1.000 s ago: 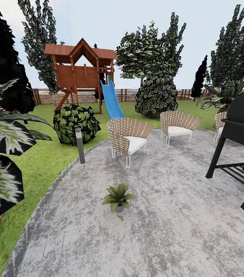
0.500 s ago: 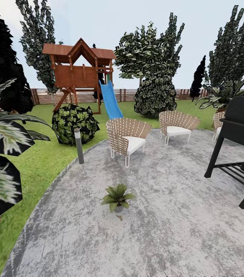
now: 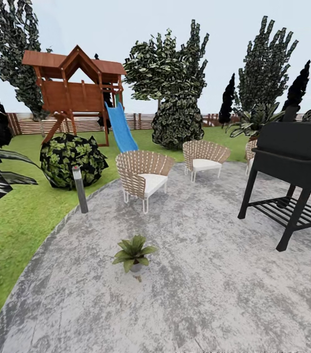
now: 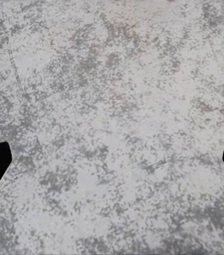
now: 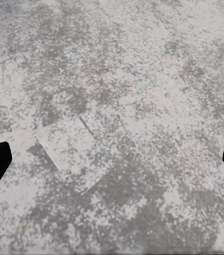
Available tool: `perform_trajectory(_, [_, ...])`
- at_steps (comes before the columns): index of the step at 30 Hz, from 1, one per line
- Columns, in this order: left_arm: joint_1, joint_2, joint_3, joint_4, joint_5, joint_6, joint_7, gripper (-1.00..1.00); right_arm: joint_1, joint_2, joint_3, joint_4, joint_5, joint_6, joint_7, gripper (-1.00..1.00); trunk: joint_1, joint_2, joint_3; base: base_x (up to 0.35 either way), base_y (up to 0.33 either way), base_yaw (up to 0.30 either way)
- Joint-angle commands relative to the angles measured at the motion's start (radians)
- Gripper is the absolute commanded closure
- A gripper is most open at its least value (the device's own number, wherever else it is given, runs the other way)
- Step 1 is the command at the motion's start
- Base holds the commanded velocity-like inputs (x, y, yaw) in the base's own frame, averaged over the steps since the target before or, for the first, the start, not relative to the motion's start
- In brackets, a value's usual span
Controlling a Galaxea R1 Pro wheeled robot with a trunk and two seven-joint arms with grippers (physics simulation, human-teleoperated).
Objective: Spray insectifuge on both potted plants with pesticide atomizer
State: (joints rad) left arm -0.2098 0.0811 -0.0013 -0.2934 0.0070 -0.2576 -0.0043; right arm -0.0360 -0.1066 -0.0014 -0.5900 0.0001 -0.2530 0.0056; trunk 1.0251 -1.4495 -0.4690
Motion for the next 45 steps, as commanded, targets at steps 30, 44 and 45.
perform_trajectory(30, [0.000,0.002,0.000,0.000,-0.001,-0.003,-0.003,-1.00,-0.001,0.000,-0.002,0.003,0.000,-0.003,0.001,-1.00,0.000,-0.001,-0.001,0.000,-0.112,-0.267])
perform_trajectory(44, [0.000,0.002,0.000,0.000,0.001,-0.003,-0.002,-1.00,-0.001,0.001,-0.002,0.004,0.000,-0.003,0.001,-1.00,0.000,-0.001,-0.001,0.000,-0.207,-0.270])
perform_trajectory(45, [0.000,0.002,0.000,0.000,0.001,-0.003,-0.002,-1.00,-0.001,0.001,-0.002,0.004,0.000,-0.003,0.001,-1.00,0.000,-0.001,-0.001,0.000,-0.022,-0.270])
